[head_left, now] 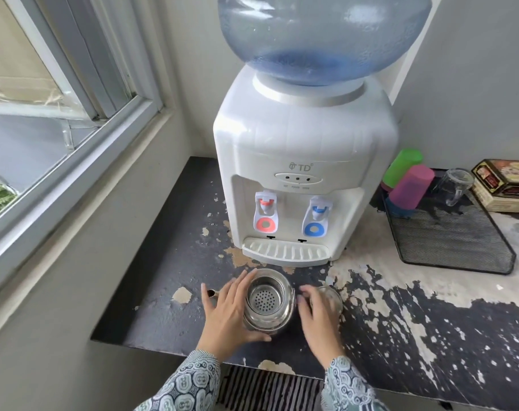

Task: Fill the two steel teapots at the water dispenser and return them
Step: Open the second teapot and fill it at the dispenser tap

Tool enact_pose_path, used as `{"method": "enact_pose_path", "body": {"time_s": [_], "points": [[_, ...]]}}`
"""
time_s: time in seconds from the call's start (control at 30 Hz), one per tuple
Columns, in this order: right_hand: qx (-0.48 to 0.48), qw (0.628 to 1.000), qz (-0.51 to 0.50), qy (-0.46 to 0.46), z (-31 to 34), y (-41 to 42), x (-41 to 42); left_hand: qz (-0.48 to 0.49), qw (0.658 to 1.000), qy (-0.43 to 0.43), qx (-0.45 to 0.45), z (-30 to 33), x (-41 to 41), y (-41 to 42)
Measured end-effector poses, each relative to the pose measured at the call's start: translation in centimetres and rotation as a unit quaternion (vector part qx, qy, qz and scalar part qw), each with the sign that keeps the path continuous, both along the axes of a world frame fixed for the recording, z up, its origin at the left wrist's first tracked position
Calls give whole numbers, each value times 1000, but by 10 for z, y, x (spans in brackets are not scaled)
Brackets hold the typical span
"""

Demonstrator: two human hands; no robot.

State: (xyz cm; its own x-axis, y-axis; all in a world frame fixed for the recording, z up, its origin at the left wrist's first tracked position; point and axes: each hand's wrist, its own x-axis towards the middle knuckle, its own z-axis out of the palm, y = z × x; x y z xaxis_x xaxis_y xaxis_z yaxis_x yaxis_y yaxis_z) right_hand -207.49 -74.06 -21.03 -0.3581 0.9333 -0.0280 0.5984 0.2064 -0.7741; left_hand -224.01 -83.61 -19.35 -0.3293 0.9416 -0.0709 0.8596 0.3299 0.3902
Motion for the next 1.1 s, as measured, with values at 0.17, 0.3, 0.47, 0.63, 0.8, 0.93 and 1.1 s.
{"method": "enact_pose_path", "body": {"time_s": [0.17, 0.3, 0.47, 0.63, 0.8, 0.93, 1.1], "points": [[-118, 989, 14, 83, 4, -6, -2, 28, 999, -37, 22, 19, 4, 19], [-137, 984, -16, 113, 23, 17, 11, 19, 998, -58, 15, 37, 14, 50], [-148, 976, -41, 154, 43, 51, 21, 22, 996, -90, 9, 54, 27, 93], [-145, 969, -39, 197, 58, 71, 20, 25, 995, -98, 1, 61, 29, 119], [-17, 983, -80, 164, 62, 85, 14, 31, 993, -114, 15, 75, 31, 136], [70, 995, -67, -27, 74, 97, -1, 33, 992, -118, 13, 79, 33, 137], [23, 996, -56, -63, 72, 100, -13, 34, 993, -110, 11, 72, 31, 138]]}}
